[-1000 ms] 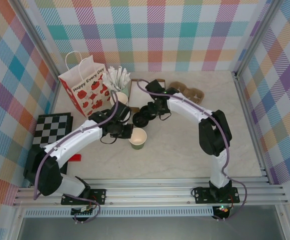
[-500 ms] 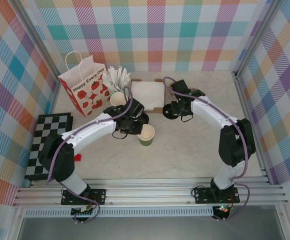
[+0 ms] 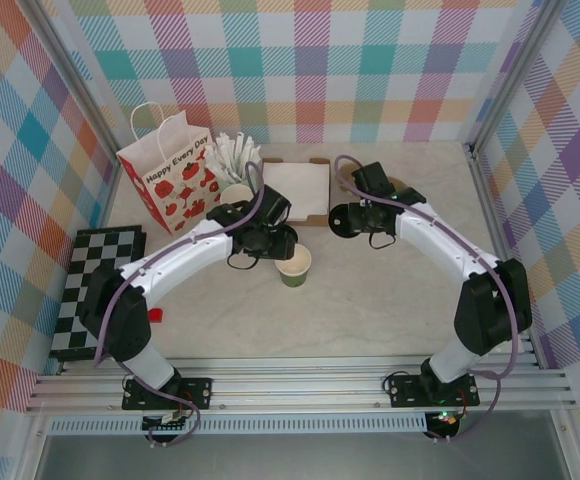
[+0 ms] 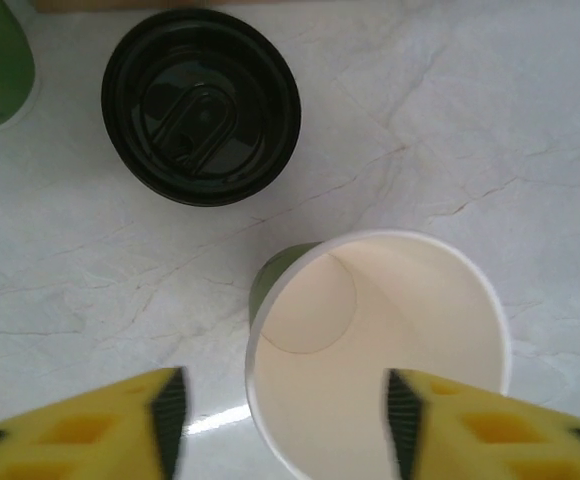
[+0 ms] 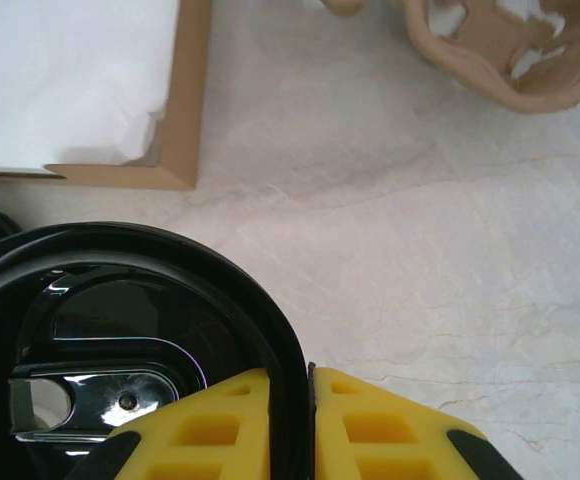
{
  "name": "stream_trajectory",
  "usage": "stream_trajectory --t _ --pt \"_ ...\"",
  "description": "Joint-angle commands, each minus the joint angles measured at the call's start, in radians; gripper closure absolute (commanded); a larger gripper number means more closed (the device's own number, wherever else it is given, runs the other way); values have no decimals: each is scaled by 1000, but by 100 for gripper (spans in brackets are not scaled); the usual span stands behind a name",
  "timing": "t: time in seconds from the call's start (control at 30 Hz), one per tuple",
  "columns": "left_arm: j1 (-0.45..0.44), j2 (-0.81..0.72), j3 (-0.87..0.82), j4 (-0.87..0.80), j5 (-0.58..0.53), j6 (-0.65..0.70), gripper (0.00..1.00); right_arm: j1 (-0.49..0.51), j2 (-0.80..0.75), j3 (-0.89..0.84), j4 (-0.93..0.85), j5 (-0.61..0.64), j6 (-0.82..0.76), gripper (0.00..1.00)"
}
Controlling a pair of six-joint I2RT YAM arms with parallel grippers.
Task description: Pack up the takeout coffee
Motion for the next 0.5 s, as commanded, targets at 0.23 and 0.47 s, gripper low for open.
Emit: stream_trajectory --t 0.23,0.47 --pt "-2 -153 13 162 226 63 15 121 -72 -21 158 -22 -144 84" --pt "-3 -40 140 57 123 79 22 143 -67 8 145 -15 -116 85"
